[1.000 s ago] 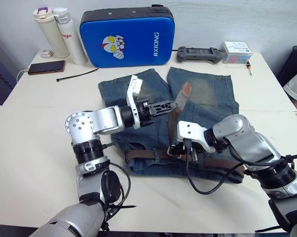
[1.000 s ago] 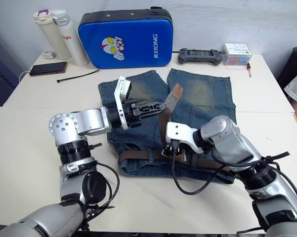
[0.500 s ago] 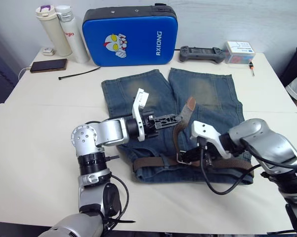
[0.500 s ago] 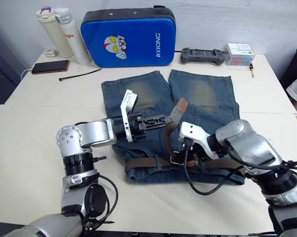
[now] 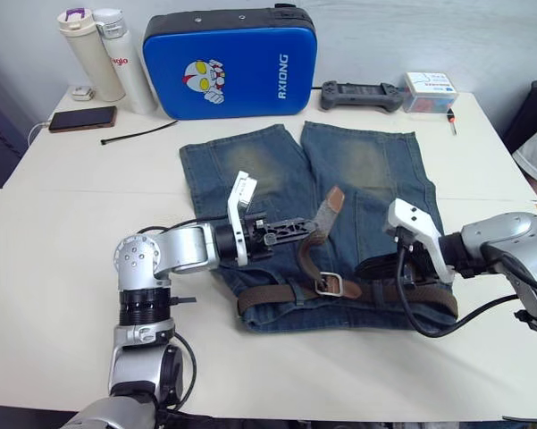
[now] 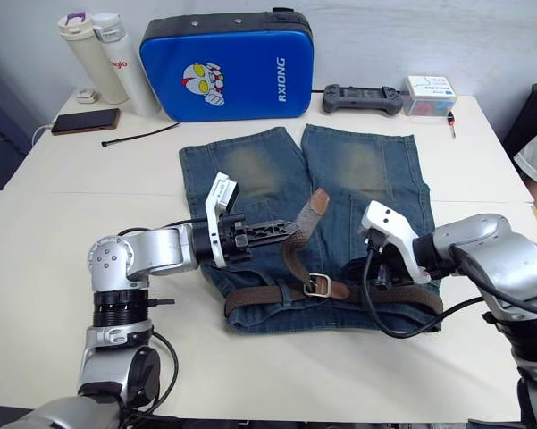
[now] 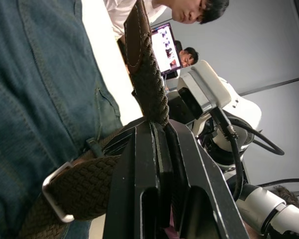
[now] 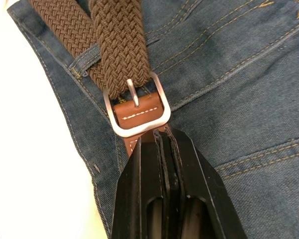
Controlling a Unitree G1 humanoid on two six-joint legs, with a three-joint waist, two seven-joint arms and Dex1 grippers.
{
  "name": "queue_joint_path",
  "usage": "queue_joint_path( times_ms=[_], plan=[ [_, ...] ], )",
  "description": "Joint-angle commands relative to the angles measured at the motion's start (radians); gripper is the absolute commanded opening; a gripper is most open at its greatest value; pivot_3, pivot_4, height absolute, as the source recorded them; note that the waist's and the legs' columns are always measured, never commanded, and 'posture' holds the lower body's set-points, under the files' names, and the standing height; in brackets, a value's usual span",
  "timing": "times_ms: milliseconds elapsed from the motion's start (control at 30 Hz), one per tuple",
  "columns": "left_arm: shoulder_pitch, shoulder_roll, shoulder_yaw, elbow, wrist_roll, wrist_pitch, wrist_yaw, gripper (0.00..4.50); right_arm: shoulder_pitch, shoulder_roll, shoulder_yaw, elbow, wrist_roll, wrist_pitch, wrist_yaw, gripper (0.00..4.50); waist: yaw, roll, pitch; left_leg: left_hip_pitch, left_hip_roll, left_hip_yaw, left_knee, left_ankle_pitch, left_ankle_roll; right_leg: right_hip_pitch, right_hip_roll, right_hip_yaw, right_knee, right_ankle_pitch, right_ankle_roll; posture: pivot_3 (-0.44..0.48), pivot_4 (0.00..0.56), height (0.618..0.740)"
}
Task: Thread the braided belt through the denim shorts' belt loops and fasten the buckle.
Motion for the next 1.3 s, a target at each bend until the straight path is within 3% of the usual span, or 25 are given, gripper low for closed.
queue_joint_path(
  times_ms=[33,400,667,1300],
  plan=[
    [0.019,0.029,-0.054,-0.052,-0.06,-0.047,0.004,0.0,-0.004,-0.002,0.015,-0.04,0.016,-0.028,-0.014,0.03,0.0,0.0,0.0,-0.001,0.0,0.0,0.0,0.0,0.0,-0.001,0.0,0.0,0.0,0.0,0.0,0.0,0.15,0.74],
    [0.029,0.12,-0.168,-0.099,-0.164,-0.173,0.03,0.0,-0.022,0.103,0.112,-0.021,0.007,-0.052,-0.115,0.03,-0.002,0.0,0.0,-0.003,0.0,0.001,0.001,0.001,0.002,-0.005,0.0,0.003,0.004,0.0,0.0,0.0,0.15,0.74],
    [0.064,0.197,-0.188,-0.122,-0.207,-0.227,0.04,0.0,-0.024,0.142,0.138,0.025,0.004,-0.079,-0.139,0.03,-0.014,0.0,0.0,-0.003,-0.001,0.002,0.001,0.002,0.003,-0.006,0.0,0.004,0.005,0.0,0.0,0.0,0.15,0.74],
    [0.125,0.275,-0.234,-0.171,-0.23,-0.314,0.023,0.0,-0.081,0.166,0.181,0.097,0.023,-0.095,-0.081,0.03,-0.023,0.0,0.0,-0.003,-0.001,0.002,0.003,0.002,0.003,-0.006,0.0,0.004,0.009,-0.001,-0.001,0.0,0.15,0.74]
  ],
)
